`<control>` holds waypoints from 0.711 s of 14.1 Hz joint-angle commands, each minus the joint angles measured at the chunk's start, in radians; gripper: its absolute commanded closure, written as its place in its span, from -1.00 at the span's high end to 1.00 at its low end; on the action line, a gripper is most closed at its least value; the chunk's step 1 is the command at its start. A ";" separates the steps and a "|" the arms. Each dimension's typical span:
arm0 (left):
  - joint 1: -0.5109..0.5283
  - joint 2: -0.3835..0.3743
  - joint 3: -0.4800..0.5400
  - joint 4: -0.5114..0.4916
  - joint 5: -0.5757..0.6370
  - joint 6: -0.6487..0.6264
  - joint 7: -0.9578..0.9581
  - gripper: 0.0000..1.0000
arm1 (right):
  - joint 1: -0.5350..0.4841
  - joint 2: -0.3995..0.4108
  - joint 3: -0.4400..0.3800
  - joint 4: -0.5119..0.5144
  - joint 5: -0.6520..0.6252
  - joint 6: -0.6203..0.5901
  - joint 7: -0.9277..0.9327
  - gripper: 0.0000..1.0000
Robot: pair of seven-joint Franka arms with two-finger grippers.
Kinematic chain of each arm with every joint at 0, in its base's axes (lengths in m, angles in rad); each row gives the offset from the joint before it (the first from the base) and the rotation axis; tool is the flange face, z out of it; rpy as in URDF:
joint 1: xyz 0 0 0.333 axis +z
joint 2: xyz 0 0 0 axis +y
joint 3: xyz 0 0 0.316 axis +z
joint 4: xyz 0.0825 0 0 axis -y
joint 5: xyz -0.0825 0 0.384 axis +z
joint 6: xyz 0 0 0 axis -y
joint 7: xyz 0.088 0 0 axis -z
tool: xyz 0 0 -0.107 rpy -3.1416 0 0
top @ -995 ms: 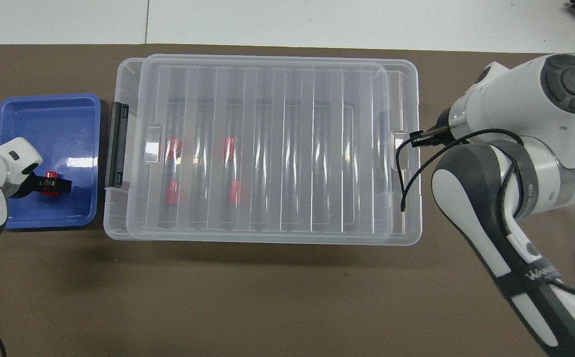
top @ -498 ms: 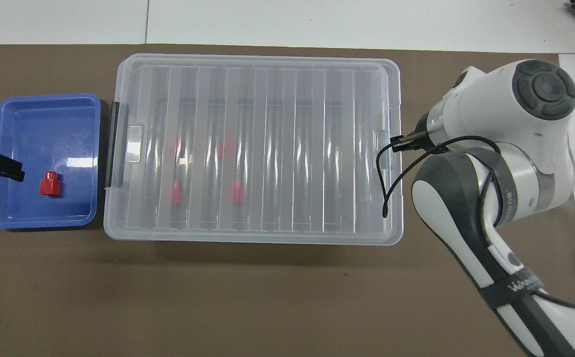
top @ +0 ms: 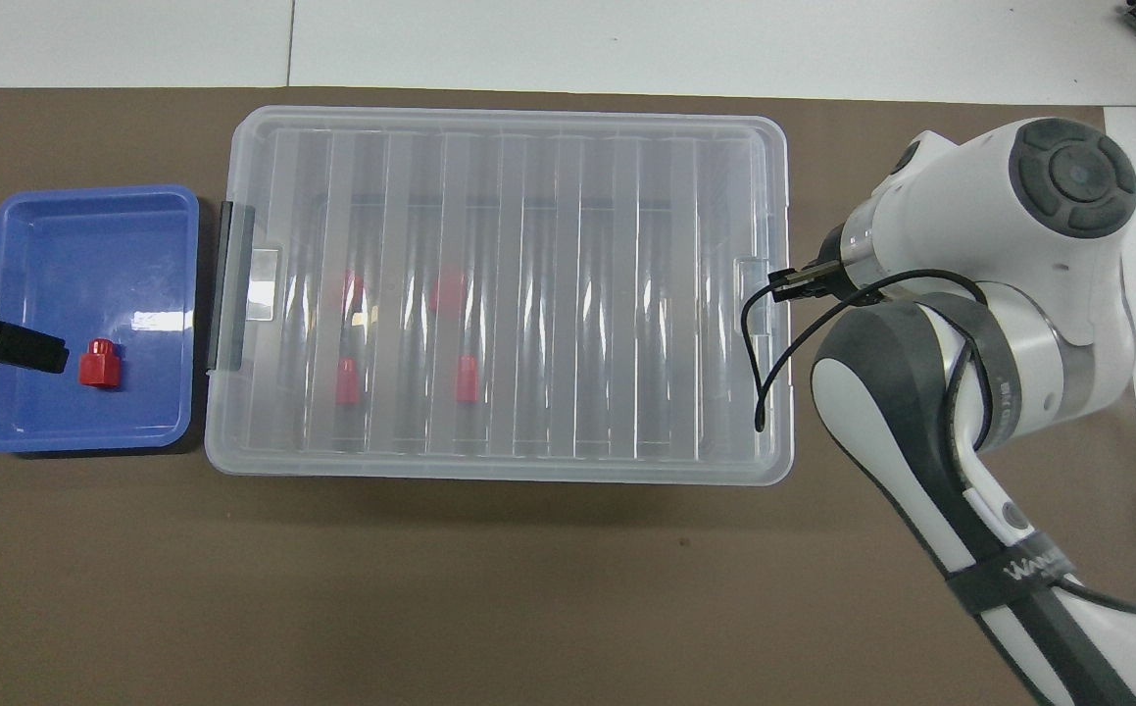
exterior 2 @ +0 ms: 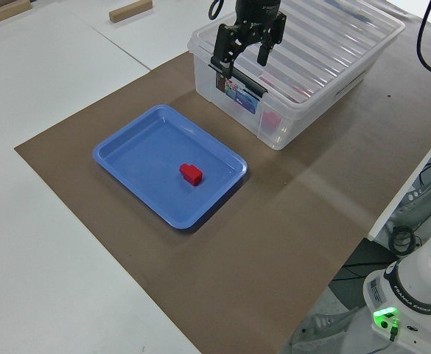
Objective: Place red block in blue tray from box
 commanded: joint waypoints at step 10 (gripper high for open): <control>-0.199 0.132 0.025 0.168 -0.081 -0.058 -0.001 1.00 | -0.001 -0.180 -0.241 0.015 0.017 -0.207 0.085 1.00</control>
